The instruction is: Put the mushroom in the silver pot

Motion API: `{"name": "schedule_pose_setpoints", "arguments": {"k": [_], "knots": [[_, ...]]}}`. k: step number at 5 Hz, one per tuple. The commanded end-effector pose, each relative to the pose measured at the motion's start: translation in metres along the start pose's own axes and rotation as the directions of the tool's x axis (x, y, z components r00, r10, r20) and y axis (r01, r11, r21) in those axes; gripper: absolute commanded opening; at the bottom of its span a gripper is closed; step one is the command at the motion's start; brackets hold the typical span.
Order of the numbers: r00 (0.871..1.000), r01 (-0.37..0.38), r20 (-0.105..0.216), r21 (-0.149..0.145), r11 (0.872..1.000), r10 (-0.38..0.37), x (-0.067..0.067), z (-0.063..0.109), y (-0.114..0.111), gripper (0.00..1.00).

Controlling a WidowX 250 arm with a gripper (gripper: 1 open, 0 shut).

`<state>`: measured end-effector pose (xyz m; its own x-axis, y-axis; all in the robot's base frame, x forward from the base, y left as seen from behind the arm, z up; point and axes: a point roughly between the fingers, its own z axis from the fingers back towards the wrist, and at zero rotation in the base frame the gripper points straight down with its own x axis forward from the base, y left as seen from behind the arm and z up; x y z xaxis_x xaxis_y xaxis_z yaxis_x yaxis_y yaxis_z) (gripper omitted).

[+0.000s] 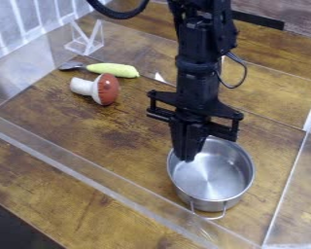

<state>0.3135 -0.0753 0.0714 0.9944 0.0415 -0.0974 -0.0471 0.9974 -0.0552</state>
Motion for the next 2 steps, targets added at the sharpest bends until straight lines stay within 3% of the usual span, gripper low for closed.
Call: {"name": "schedule_pose_setpoints", "arguments": {"k": [1, 2], "knots": [[0.999, -0.015, 0.045, 0.001, 1.000, 0.015, 0.0063, 0.0134, 0.0081, 0.00], [0.999, -0.019, 0.047, 0.009, 1.000, 0.018, 0.0083, 0.0148, 0.0114, 0.00]]}}
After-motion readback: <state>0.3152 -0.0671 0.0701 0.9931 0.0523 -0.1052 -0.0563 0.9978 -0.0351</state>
